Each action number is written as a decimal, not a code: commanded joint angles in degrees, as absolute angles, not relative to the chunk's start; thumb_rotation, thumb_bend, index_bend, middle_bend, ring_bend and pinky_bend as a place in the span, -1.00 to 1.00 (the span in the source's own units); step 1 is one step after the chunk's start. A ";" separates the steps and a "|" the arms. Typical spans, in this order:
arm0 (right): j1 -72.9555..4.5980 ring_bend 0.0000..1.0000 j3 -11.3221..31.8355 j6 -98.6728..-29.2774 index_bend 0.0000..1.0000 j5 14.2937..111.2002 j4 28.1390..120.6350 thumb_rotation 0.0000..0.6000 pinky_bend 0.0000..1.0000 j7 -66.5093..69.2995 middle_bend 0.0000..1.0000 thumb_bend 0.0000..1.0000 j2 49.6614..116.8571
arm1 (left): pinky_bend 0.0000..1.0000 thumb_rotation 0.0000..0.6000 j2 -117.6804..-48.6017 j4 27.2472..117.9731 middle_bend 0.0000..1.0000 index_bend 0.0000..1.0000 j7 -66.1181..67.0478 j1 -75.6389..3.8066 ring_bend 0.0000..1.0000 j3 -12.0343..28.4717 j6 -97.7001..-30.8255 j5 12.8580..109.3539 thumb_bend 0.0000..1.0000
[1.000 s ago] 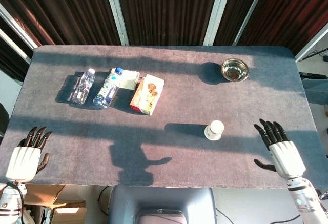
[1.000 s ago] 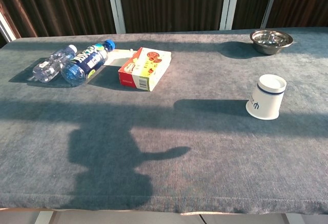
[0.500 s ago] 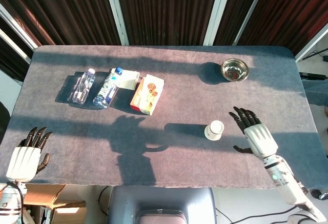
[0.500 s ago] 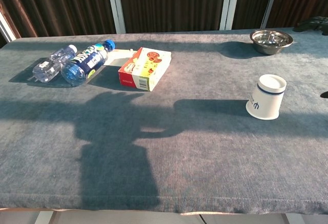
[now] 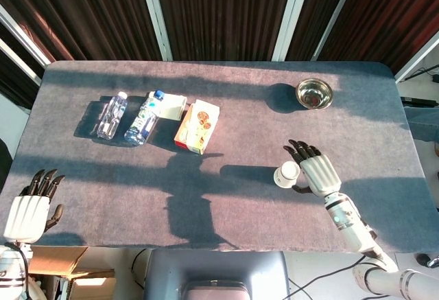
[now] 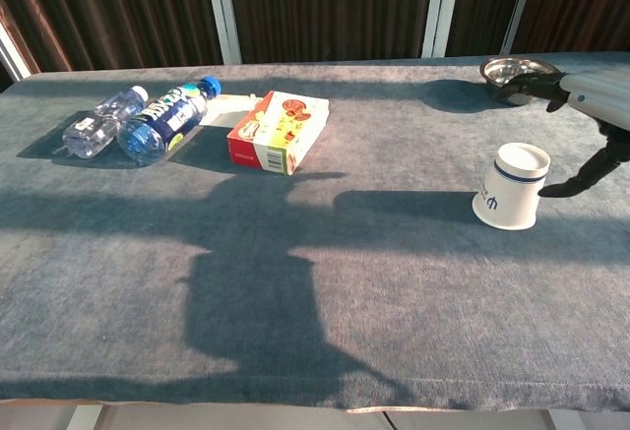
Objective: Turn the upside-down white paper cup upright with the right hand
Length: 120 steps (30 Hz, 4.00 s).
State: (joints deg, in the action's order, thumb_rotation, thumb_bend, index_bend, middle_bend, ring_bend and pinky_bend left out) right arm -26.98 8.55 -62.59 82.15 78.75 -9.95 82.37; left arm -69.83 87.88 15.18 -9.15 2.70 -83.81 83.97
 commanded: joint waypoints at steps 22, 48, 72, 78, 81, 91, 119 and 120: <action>-29.56 0.08 7.56 -62.33 0.13 79.85 69.72 1.00 0.44 -13.47 -0.14 0.04 90.05 | -0.25 1.00 -69.23 88.67 -0.80 -0.56 14.46 -8.96 -0.85 3.04 -83.13 83.29 -0.23; -30.04 0.01 -1.73 -72.19 0.12 97.43 61.93 1.00 0.34 45.39 -0.02 0.22 88.26 | -0.25 1.00 -69.23 89.30 -0.80 -0.56 15.18 -8.85 -0.85 3.11 -82.85 82.97 -0.22; -34.65 -0.84 -7.47 -61.65 -0.52 98.55 58.41 1.00 -0.62 34.98 -0.62 -0.05 81.85 | -0.24 1.00 -68.97 89.77 -0.80 -0.56 15.09 -8.69 -0.85 3.21 -82.81 82.77 -0.23; -35.77 -0.87 -6.15 -60.11 -0.57 97.51 66.74 1.00 -0.67 25.00 -0.65 -0.35 78.20 | -0.24 1.00 -69.02 89.82 -0.80 -0.56 15.21 -8.69 -0.85 3.23 -82.78 82.72 -0.23; -37.00 -0.87 -5.48 -57.80 -0.57 96.84 70.01 1.00 -0.67 20.43 -0.65 -0.41 77.21 | -0.24 1.00 -68.97 89.88 -0.80 -0.56 15.26 -8.69 -0.85 3.18 -82.72 82.73 -0.23; -39.41 -0.67 -1.96 -50.45 -0.25 90.89 74.28 1.00 -0.55 1.37 -0.54 -0.43 79.36 | -0.24 1.00 -68.66 90.05 -0.80 -0.56 14.81 -8.50 -0.85 3.37 -82.86 82.35 -0.23; -40.15 -0.33 -8.48 -64.43 0.10 101.65 57.44 1.00 -0.22 64.38 -0.14 -0.42 85.94 | -0.24 1.00 -68.47 90.60 -0.79 -0.55 15.51 -8.53 -0.85 3.26 -82.26 81.92 -0.23; -40.30 -0.35 -8.89 -64.31 0.09 101.86 56.35 1.00 -0.24 65.94 -0.14 -0.42 86.31 | -0.24 1.00 -68.46 90.61 -0.79 -0.55 15.53 -8.53 -0.85 3.27 -82.24 81.87 -0.23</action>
State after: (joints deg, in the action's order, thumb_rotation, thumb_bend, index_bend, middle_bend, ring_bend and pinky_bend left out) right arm -38.73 -5.02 -63.37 98.18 62.92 52.54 85.60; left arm -68.46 90.61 15.52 -8.53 3.27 -82.25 81.86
